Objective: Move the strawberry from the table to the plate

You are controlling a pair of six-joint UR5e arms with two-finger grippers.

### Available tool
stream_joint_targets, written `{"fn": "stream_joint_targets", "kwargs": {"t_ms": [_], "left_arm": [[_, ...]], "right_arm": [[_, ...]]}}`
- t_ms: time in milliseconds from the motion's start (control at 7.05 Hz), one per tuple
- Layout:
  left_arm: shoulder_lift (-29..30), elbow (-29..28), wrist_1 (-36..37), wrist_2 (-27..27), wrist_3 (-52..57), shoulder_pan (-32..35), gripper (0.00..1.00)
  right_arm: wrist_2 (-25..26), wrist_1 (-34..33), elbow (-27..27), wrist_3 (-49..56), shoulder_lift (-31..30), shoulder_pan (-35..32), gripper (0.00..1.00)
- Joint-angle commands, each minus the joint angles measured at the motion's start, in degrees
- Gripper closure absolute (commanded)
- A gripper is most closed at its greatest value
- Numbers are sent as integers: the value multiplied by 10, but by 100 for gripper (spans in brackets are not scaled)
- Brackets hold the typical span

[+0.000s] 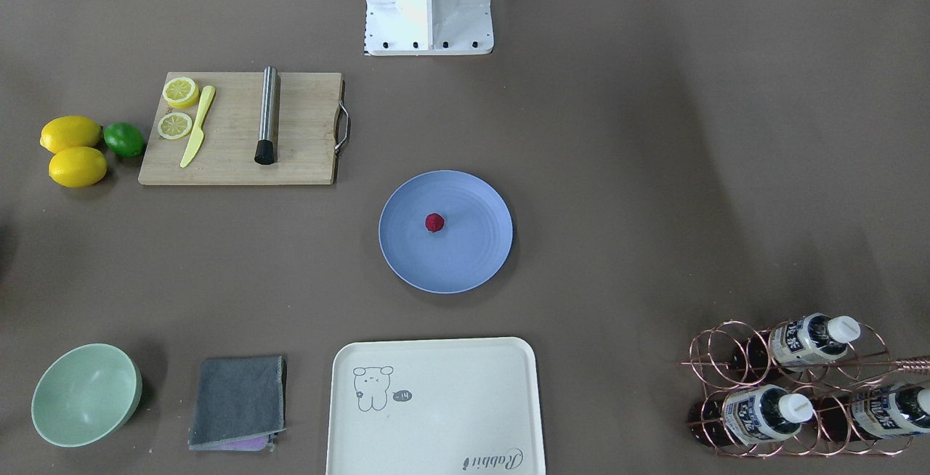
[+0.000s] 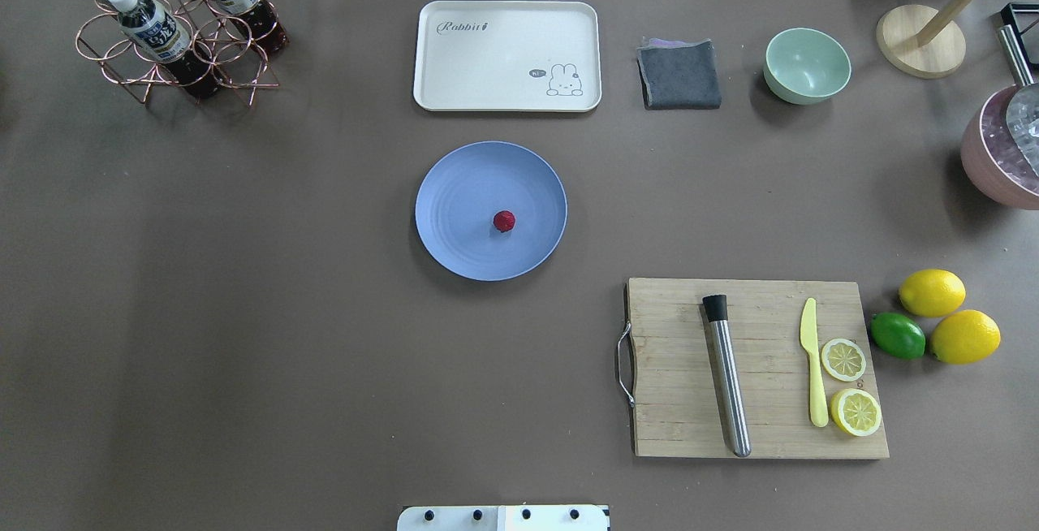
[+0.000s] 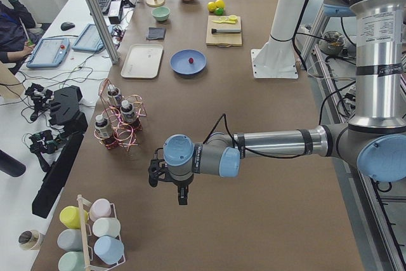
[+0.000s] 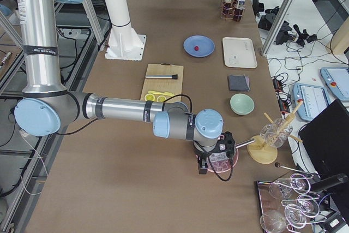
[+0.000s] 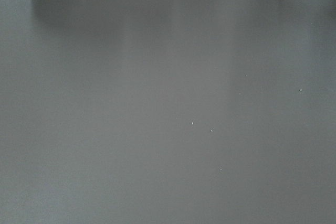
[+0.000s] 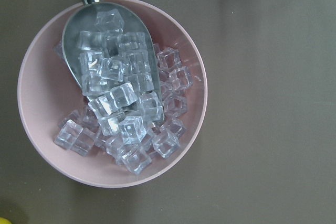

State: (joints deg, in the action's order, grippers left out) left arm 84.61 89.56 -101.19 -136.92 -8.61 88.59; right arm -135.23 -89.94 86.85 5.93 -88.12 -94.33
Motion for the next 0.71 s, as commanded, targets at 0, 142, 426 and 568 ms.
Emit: {"fn": "stream_joint_targets", "kwargs": {"t_ms": [0, 142, 426, 568], "left_arm": [[0, -2, 1, -1, 0, 0, 2], [-1, -3, 1, -2, 0, 0, 2], [-1, -7, 0, -1, 0, 0, 2], [-1, -8, 0, -1, 0, 0, 2]], "right_arm": [[0, 0, 2, 0, 0, 0, 0], [0, 0, 3, 0, 0, 0, 0], [0, 0, 4, 0, -1, 0, 0], [0, 0, 4, 1, -1, 0, 0]]}}
